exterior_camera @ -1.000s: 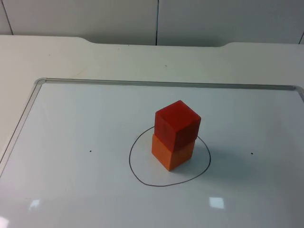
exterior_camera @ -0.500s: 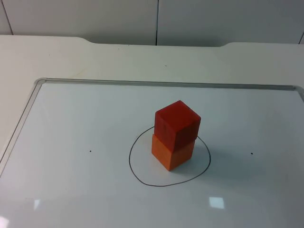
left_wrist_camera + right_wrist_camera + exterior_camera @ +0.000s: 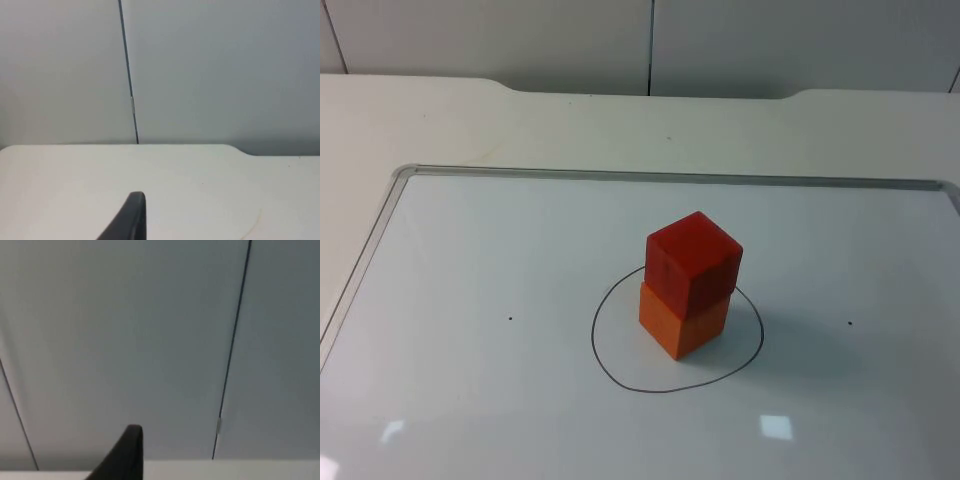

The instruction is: Pick up one cube with the left hand and another cube with the right hand. First place the cube in the right hand at the target position, then stack the cube in the left hand on top.

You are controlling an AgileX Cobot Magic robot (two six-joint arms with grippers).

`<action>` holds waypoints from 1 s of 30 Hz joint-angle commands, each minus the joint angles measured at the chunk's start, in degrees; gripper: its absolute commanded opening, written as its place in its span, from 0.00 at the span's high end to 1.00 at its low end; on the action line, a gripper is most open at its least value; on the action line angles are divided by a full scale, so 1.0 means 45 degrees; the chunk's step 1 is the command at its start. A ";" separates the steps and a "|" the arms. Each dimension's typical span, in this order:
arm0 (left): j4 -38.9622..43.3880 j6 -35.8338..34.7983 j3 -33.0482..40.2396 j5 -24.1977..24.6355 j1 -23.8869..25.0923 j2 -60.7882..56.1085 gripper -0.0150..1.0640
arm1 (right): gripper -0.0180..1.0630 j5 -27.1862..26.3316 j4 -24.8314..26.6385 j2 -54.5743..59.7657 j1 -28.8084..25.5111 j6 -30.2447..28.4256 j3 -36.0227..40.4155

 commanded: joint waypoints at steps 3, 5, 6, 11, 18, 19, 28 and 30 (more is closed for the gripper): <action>-0.0188 0.0914 0.0232 0.0360 0.0041 -0.0649 0.01 | 0.01 0.1659 0.0024 -0.0382 0.0058 0.0010 0.0374; -0.0188 0.1353 0.0732 -0.0251 0.0041 -0.1193 0.01 | 0.01 0.1542 0.0024 -0.0989 0.0058 0.0010 0.1028; -0.0188 0.1353 0.0732 -0.0251 0.0041 -0.1193 0.01 | 0.01 0.1542 0.0024 -0.0989 0.0058 0.0010 0.1028; -0.0133 0.1376 0.3077 -0.1021 0.0041 -0.3195 0.01 | 0.01 0.1469 0.0024 -0.2972 0.0058 0.0138 0.3678; -0.0243 0.1725 0.5228 -0.0070 0.0041 -0.6497 0.01 | 0.01 0.2714 -0.0012 -0.5863 0.0058 0.0498 0.4907; -0.0381 0.1725 0.5386 0.0162 0.0041 -0.7221 0.01 | 0.01 0.2949 -0.0012 -0.6237 0.0058 0.0498 0.4931; -0.1986 0.4224 0.5683 0.2352 -0.0075 -1.0747 0.01 | 0.01 0.5106 0.0360 -0.8843 0.0058 0.0584 0.4931; -0.3324 0.4895 0.5683 0.3212 -0.0109 -1.1077 0.01 | 0.01 0.5775 0.0382 -0.9856 0.0058 0.0584 0.4931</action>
